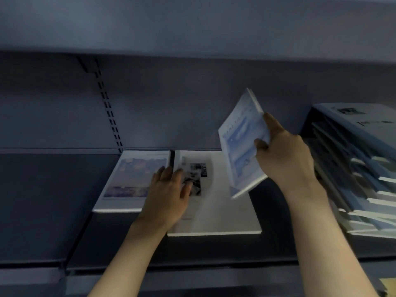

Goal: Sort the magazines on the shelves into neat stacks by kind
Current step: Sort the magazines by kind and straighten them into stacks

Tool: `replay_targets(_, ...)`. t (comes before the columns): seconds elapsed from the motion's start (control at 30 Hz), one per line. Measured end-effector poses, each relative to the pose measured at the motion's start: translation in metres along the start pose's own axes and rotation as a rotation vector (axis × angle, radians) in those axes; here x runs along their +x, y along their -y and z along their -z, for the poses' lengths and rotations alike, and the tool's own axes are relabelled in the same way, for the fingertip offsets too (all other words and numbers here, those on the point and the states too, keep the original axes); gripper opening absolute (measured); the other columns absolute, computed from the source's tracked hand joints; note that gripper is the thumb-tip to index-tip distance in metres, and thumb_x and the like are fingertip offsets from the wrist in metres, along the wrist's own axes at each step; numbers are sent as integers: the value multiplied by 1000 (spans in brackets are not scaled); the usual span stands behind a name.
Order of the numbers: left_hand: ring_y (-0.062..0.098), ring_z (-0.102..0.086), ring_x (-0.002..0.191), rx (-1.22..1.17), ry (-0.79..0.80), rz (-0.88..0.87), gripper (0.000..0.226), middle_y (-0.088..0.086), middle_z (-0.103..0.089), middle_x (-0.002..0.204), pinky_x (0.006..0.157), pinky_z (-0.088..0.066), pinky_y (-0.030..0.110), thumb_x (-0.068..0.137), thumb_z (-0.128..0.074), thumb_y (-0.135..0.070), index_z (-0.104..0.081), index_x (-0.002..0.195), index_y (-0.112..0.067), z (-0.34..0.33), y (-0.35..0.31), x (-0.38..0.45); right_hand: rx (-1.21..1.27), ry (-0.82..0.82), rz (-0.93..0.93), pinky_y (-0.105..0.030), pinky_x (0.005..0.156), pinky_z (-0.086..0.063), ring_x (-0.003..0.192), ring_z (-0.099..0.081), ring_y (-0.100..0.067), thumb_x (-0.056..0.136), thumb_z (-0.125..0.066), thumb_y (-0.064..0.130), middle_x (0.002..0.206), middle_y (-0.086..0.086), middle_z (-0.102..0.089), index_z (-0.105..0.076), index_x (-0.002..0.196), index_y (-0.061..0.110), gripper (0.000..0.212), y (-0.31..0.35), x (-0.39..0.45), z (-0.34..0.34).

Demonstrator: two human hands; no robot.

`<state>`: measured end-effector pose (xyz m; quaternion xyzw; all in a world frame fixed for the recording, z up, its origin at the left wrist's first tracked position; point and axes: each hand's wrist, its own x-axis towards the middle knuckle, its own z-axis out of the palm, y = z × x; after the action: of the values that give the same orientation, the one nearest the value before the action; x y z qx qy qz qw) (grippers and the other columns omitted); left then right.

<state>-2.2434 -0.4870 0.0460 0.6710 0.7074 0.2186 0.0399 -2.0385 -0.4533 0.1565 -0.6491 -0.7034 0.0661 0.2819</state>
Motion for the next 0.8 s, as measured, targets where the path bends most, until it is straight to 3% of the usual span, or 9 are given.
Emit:
replay_targets(0.1, 30, -27, 138, 15, -68, 79, 51, 14, -39, 144, 116, -21, 41, 96, -40, -36, -39, 139, -10, 25, 23, -4, 117, 14, 79, -33, 77, -47, 102, -59, -32, 97, -46, 26, 120, -9, -61, -20, 150, 32, 59, 22, -1, -22)
replay_targets(0.2, 40, -43, 125, 15, -180, 123, 50, 20, -51, 133, 107, -33, 47, 92, -45, -31, -48, 133, -4, 49, 46, -15, 263, 104, 104, -32, 79, -49, 99, -60, -31, 96, -46, 25, 116, -6, -62, -22, 148, 35, 58, 48, -2, -50)
replay_targets(0.3, 39, -47, 116, 28, -215, 225, 43, 15, -55, 128, 96, -40, 48, 90, -56, -25, -51, 131, -10, 68, 67, -32, 360, 193, 124, -27, 74, -42, 100, -61, -28, 96, -47, 23, 110, 0, -61, -29, 145, 34, 54, 78, -5, -81)
replay_targets(0.43, 36, -44, 119, 16, -268, 327, 43, 12, -53, 130, 97, -37, 45, 90, -55, -26, -51, 131, -12, 84, 94, -52, 497, 251, 148, -24, 71, -39, 94, -60, -22, 97, -46, 21, 115, 4, -61, -32, 144, 31, 51, 116, -15, -117)
replay_targets(0.57, 32, -45, 118, -5, -278, 392, 39, 10, -53, 128, 98, -36, 39, 90, -53, -26, -53, 128, -13, 88, 114, -65, 721, 298, 0, -15, 60, -37, 92, -54, -12, 97, -44, 16, 106, 8, -50, -33, 140, 20, 44, 141, -30, -149)
replay_targets(0.63, 32, -46, 117, -10, -283, 410, 39, 10, -53, 128, 97, -37, 39, 90, -53, -26, -54, 126, -13, 88, 120, -70, 640, 364, -34, -14, 51, -35, 85, -54, -15, 96, -43, 11, 104, 0, -52, -30, 141, 16, 47, 144, -40, -165)
replay_targets(0.7, 32, -45, 118, -25, -292, 433, 39, 10, -52, 129, 97, -37, 38, 90, -54, -26, -54, 127, -13, 89, 124, -74, 490, 422, -27, -21, 57, -40, 78, -54, -19, 95, -41, 10, 97, -4, -55, -32, 141, 16, 47, 143, -47, -176)
replay_targets(0.8, 30, -43, 121, -34, -296, 443, 40, 8, -51, 131, 100, -36, 37, 91, -53, -27, -52, 129, -13, 89, 129, -76, 179, 407, 24, -27, 65, -38, 97, -62, -26, 98, -38, 23, 108, -8, -63, -32, 141, 22, 43, 139, -48, -177)
